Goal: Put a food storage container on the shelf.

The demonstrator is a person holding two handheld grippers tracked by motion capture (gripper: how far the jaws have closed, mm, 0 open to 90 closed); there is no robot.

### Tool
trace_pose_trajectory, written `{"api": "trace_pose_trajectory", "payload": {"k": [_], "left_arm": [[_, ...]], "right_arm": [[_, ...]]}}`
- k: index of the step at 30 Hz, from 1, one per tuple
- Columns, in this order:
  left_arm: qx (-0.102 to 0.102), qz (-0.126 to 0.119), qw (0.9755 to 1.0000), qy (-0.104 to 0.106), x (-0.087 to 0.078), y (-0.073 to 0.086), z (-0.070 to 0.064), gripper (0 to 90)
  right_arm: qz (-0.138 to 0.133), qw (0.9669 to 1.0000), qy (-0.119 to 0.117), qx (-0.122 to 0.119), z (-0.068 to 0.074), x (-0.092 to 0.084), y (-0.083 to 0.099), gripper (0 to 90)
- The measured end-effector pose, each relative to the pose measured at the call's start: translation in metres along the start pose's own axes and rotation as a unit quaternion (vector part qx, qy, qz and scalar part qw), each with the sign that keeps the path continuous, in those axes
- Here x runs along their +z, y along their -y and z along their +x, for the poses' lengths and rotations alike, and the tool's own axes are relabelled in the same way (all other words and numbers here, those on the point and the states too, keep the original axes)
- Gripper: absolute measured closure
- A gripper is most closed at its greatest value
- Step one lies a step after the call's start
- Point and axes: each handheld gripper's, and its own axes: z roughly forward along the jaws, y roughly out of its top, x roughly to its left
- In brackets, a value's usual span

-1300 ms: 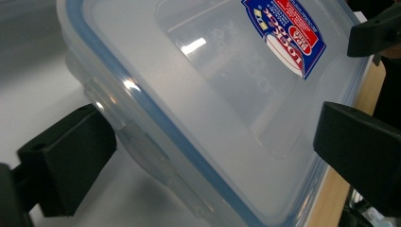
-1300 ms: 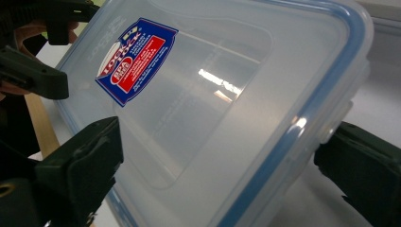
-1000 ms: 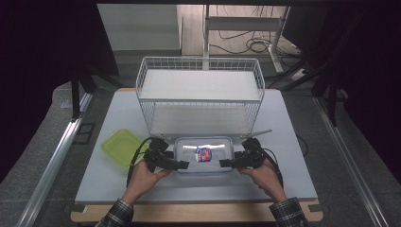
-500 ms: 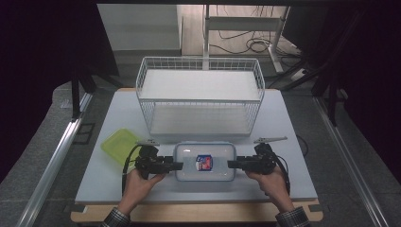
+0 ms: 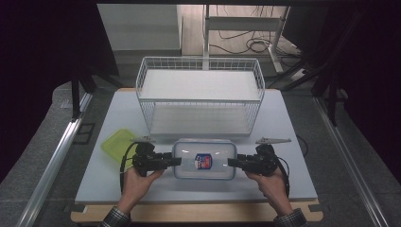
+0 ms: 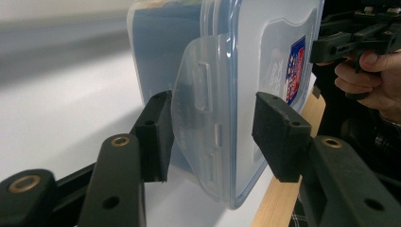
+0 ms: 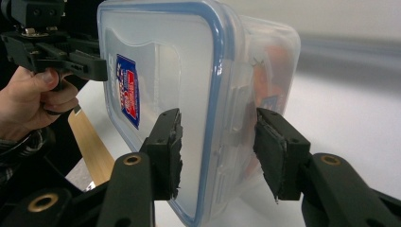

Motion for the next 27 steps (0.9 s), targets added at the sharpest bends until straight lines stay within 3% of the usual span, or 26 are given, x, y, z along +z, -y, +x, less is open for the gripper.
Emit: {"api": "trace_pose_trajectory", "payload": {"k": [9, 27], "left_arm": [[0.020, -0.009, 0.9996, -0.014, -0.012, -0.018, -0.009, 49.9], [0.048, -0.032, 0.9981, -0.023, -0.034, -0.066, -0.020, 49.9]], "right_arm": [[-0.019, 0.9997, -0.004, -0.012, 0.007, -0.005, -0.014, 52.8], [-0.051, 0.9980, 0.002, -0.037, 0.020, -0.019, -0.064, 52.5]]}}
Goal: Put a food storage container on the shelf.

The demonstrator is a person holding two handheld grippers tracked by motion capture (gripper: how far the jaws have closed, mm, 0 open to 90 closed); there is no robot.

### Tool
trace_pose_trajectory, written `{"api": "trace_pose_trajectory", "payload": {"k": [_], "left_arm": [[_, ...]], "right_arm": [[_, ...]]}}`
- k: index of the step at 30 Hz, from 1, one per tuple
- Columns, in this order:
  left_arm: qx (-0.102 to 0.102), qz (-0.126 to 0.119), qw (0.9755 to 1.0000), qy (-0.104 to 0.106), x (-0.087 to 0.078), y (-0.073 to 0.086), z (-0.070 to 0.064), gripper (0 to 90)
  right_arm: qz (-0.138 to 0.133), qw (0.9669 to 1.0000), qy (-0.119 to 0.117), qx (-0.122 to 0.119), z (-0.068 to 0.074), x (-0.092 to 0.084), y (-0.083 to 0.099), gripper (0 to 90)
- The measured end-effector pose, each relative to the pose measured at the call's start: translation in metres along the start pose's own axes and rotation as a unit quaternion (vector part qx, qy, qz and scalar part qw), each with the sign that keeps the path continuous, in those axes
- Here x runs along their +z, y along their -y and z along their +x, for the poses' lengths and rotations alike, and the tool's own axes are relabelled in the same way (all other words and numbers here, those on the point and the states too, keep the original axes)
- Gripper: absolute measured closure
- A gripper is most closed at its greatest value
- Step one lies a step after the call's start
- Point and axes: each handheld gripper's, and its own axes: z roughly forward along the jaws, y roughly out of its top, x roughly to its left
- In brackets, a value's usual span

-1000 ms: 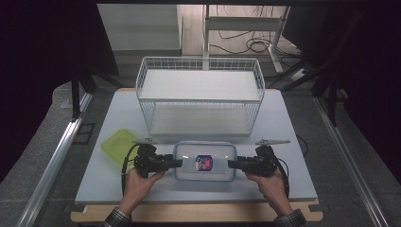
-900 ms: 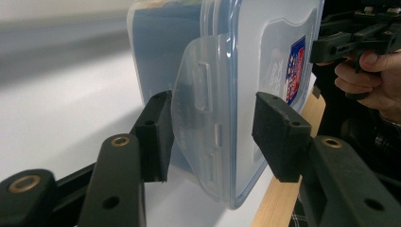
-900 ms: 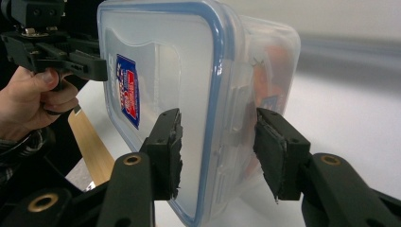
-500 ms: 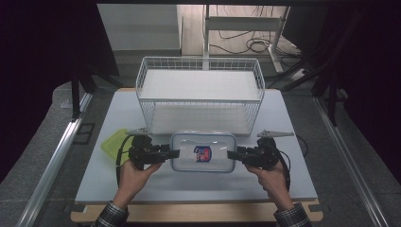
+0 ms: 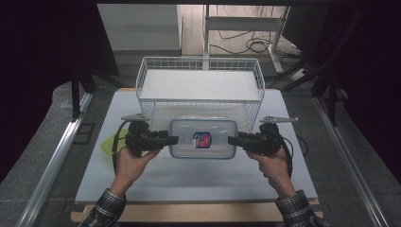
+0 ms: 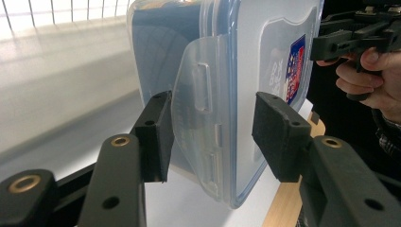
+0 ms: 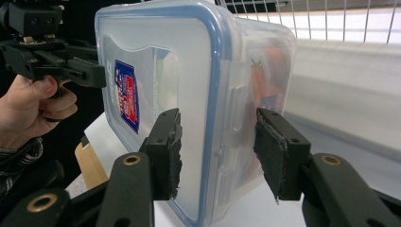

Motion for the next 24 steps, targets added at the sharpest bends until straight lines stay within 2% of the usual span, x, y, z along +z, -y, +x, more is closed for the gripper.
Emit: {"api": "trace_pose_trajectory", "payload": {"k": [11, 14, 24], "left_arm": [[0.006, -0.012, 0.9999, -0.006, -0.011, -0.030, 0.002, 49.9], [0.011, -0.013, 0.9998, -0.009, -0.015, -0.044, 0.003, 50.0], [0.023, -0.021, 0.9995, -0.004, -0.018, -0.070, 0.011, 50.6]], "right_arm": [[-0.013, 0.9999, -0.003, -0.007, 0.003, -0.001, -0.034, 52.5], [-0.019, 0.9998, -0.004, -0.010, 0.002, 0.000, -0.048, 52.4], [-0.029, 0.9994, -0.002, -0.020, -0.002, 0.001, -0.078, 52.4]]}}
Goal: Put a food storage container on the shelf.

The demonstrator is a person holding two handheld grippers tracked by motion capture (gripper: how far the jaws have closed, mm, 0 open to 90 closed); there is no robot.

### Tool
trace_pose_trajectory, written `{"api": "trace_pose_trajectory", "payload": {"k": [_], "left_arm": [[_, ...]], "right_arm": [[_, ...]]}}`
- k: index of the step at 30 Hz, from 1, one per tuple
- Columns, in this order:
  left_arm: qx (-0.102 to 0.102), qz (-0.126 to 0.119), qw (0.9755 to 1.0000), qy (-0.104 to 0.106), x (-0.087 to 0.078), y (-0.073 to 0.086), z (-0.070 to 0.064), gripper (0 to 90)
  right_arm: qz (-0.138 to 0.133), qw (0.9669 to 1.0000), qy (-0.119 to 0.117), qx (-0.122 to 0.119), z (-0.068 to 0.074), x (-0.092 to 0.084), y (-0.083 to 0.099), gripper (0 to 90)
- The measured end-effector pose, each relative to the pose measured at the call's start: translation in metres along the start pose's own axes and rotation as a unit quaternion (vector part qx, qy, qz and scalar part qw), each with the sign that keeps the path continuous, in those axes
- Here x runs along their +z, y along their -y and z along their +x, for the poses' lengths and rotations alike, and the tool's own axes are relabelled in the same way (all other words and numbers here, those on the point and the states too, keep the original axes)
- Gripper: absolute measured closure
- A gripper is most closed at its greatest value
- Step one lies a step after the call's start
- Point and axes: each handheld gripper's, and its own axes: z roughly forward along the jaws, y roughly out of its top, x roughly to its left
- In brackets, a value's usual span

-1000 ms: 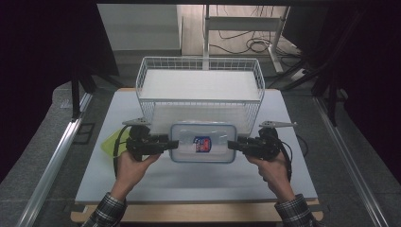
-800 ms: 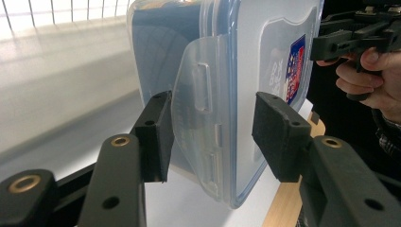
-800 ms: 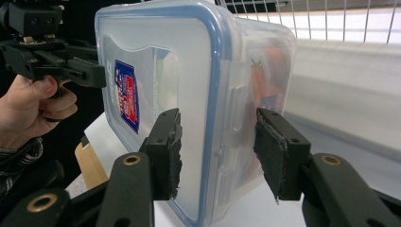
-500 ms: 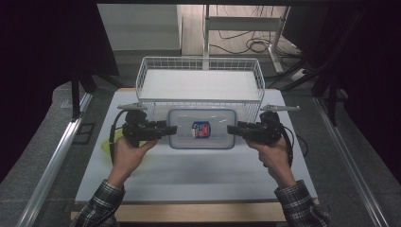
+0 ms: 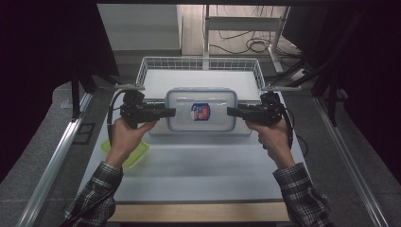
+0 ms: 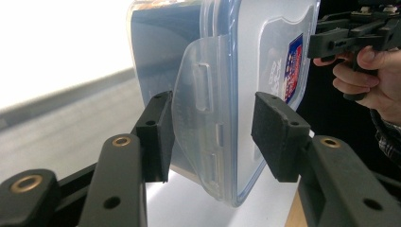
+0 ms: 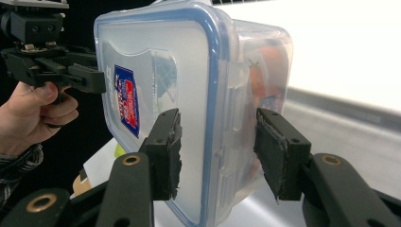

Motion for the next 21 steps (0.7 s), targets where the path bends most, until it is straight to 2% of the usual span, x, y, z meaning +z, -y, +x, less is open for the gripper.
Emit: {"api": "trace_pose_trajectory", "payload": {"k": [5, 16, 20, 21], "left_arm": [[0.001, -0.004, 1.0000, -0.001, -0.002, -0.019, 0.007, 50.7], [0.002, -0.012, 0.9999, -0.005, -0.002, -0.044, 0.023, 50.9], [-0.005, -0.023, 0.9997, 0.006, -0.001, -0.052, 0.030, 51.0], [-0.001, -0.026, 0.9997, 0.004, -0.001, -0.054, 0.030, 51.3]], "right_arm": [[-0.007, 1.0000, 0.001, 0.000, -0.003, 0.002, -0.015, 52.3], [-0.017, 0.9999, 0.003, -0.001, -0.013, 0.014, -0.045, 51.8], [-0.028, 0.9996, 0.000, 0.007, -0.016, 0.016, -0.054, 52.0], [-0.030, 0.9995, 0.002, 0.006, -0.016, 0.015, -0.056, 51.9]]}}
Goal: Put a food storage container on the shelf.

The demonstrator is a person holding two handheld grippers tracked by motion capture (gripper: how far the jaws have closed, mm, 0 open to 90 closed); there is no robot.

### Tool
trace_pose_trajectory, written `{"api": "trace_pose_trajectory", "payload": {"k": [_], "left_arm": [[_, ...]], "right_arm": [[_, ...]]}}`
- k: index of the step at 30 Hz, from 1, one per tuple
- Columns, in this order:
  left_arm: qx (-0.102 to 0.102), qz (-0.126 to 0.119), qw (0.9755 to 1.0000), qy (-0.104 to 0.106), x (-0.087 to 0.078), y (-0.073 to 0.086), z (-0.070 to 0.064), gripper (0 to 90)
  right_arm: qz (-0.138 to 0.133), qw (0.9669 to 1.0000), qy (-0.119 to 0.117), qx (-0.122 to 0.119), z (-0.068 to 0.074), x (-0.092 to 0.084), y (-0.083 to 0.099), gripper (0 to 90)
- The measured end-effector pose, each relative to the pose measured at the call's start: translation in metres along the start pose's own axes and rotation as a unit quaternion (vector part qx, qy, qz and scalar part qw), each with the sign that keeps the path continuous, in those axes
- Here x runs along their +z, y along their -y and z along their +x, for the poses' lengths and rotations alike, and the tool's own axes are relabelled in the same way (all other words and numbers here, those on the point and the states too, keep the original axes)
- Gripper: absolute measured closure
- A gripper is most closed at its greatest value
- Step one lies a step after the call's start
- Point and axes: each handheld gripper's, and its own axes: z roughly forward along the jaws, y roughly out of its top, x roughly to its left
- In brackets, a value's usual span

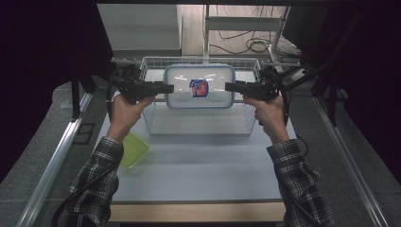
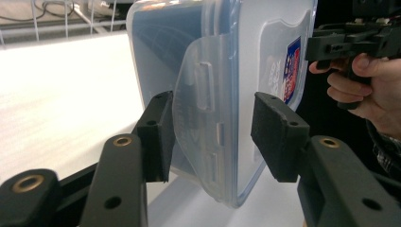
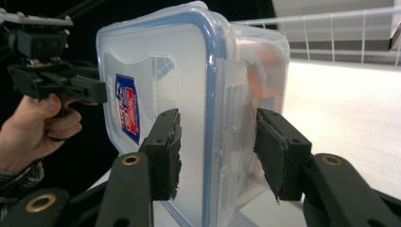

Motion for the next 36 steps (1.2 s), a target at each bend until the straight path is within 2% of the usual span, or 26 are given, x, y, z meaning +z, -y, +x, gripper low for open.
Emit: {"api": "trace_pose_trajectory", "payload": {"k": [3, 7, 12, 30, 33, 34, 36], "left_arm": [[-0.009, 0.000, 1.0000, 0.001, 0.002, -0.004, 0.003, 51.3], [-0.009, -0.001, 1.0000, -0.002, 0.004, -0.007, 0.006, 51.0], [-0.014, -0.008, 0.9998, -0.014, 0.006, -0.008, 0.007, 49.0], [-0.014, -0.016, 0.9994, -0.027, 0.010, -0.011, 0.009, 46.3], [-0.015, -0.014, 0.9994, -0.028, 0.011, -0.012, 0.010, 45.9], [-0.021, -0.012, 0.9995, -0.022, 0.012, -0.011, 0.012, 45.3], [-0.021, -0.012, 0.9994, -0.023, 0.013, -0.011, 0.012, 43.7]], "right_arm": [[0.000, 1.0000, 0.004, 0.005, -0.002, 0.002, -0.005, 51.6], [-0.001, 1.0000, 0.006, 0.007, -0.006, 0.005, -0.008, 51.3], [-0.005, 0.9999, 0.011, 0.004, -0.006, 0.007, -0.009, 50.9], [-0.013, 0.9995, 0.028, 0.002, -0.005, 0.011, -0.007, 49.0], [-0.012, 0.9994, 0.034, -0.001, -0.004, 0.011, -0.006, 48.7], [-0.003, 0.9992, 0.040, -0.005, -0.004, 0.012, -0.005, 49.5], [0.009, 0.9987, 0.049, -0.013, -0.004, 0.014, -0.003, 51.6]]}}
